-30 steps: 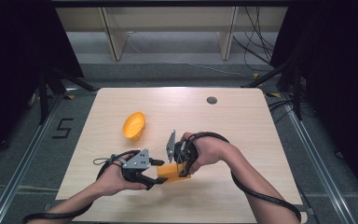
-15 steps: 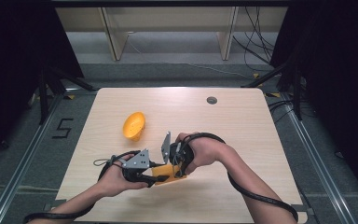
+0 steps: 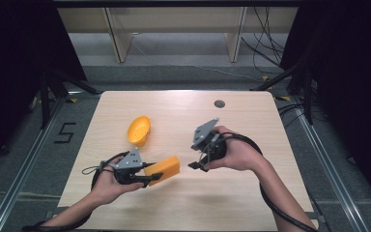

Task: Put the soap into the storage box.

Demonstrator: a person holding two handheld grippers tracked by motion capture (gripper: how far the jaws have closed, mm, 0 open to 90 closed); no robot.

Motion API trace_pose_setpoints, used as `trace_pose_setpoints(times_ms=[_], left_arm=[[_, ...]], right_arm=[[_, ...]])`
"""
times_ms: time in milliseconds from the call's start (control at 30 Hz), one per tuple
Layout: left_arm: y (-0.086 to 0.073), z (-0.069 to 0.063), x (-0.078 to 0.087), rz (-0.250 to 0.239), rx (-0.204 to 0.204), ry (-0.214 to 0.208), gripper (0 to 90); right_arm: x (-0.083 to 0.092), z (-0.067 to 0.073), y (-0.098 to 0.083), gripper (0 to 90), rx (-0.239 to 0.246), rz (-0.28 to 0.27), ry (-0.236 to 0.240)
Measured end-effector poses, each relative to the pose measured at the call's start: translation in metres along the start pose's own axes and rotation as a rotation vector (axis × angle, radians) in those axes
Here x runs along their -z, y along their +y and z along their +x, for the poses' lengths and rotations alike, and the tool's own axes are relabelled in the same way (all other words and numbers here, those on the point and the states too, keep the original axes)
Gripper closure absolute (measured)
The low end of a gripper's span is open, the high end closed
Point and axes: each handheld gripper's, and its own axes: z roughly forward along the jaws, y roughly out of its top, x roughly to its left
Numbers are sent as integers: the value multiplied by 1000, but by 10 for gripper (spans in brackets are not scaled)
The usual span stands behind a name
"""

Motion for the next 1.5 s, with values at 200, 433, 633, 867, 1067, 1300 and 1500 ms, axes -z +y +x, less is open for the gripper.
trace_pose_setpoints(times_ms=[200, 433, 633, 867, 1067, 1300, 1500], left_arm=[[-6, 7, 23, -63, 134, 179, 605], [-6, 27, 32, -100, 260, 420, 605], [4, 56, 27, -101, 325, 540, 606], [17, 79, 15, -119, 413, 648, 605], [25, 89, 1, -132, 443, 674, 605], [27, 94, -15, -130, 445, 692, 605], [27, 99, -24, -126, 437, 704, 605]], right_arm=[[11, 6, -54, 432, -255, -67, -220], [5, 26, -92, 456, -394, -105, -276], [-2, 32, -102, 457, -405, -65, -236], [0, 30, -103, 457, -426, -72, -257], [-3, 32, -104, 453, -421, -49, -244], [-6, 34, -105, 448, -430, -49, -235], [-6, 33, -106, 440, -422, -42, -236]])
